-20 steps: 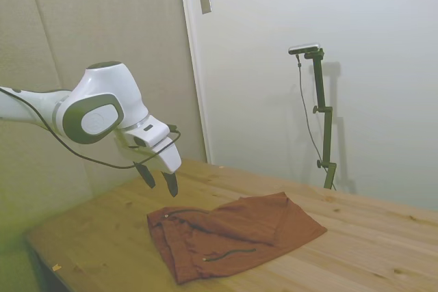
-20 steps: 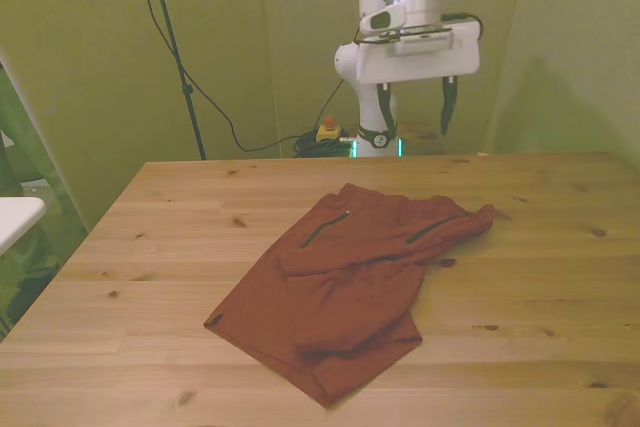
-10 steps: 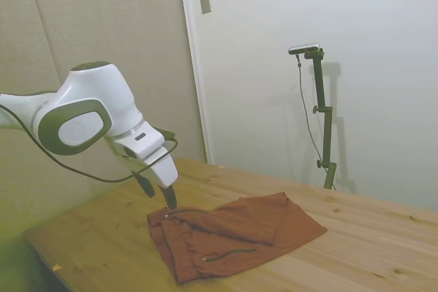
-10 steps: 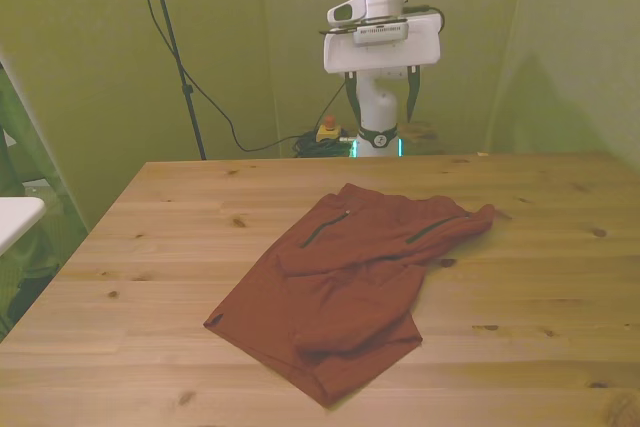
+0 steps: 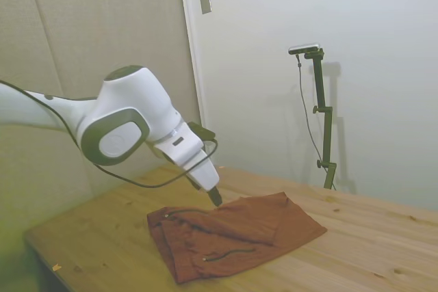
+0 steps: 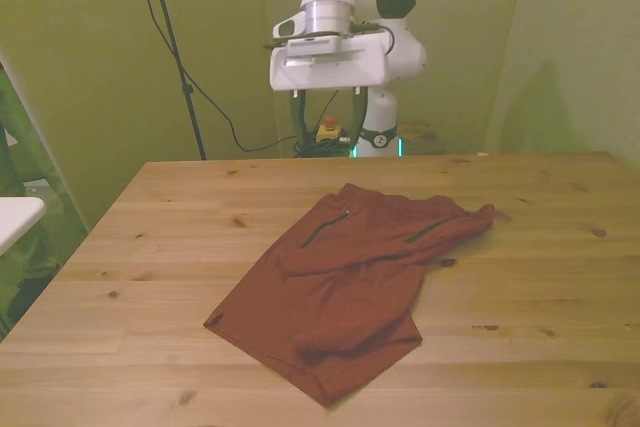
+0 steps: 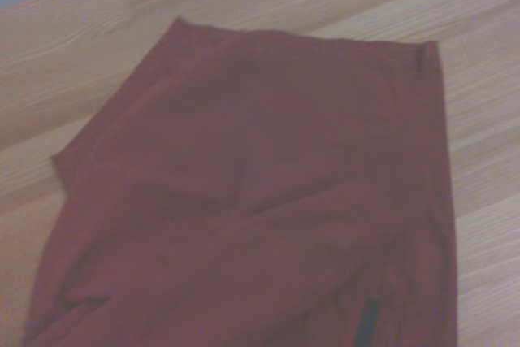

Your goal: Unfold the shorts

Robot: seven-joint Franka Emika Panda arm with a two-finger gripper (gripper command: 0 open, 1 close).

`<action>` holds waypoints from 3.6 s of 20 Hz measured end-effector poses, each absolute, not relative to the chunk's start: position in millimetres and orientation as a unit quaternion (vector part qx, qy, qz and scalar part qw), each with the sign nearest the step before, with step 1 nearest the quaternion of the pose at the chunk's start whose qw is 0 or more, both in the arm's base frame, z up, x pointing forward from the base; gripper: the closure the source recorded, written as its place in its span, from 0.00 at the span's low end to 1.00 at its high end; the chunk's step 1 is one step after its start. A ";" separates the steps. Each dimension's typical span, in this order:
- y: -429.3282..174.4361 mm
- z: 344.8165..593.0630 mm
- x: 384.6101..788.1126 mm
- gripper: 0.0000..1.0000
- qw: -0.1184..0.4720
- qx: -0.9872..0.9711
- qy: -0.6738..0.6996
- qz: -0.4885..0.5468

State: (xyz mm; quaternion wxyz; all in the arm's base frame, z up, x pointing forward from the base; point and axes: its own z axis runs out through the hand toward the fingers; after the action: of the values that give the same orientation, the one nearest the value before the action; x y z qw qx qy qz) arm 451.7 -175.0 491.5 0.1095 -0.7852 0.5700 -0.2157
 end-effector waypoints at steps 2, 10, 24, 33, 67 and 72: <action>-197.7 474.4 461.3 0.00 0.112 -0.765 0.597 -0.212; -247.8 430.7 492.3 0.00 0.115 -0.719 0.655 -0.201; -256.2 375.9 552.5 0.00 0.124 -0.706 0.677 -0.168; -239.8 365.5 561.4 1.00 0.122 -0.717 0.668 -0.159; -241.2 383.0 557.3 1.00 0.141 -0.725 0.652 -0.173; -215.6 431.2 562.4 1.00 0.163 -0.739 0.626 -0.188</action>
State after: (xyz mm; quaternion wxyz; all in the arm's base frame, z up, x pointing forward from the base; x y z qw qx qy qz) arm 562.4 -215.6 431.2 0.1631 -0.7387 0.6264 -0.1881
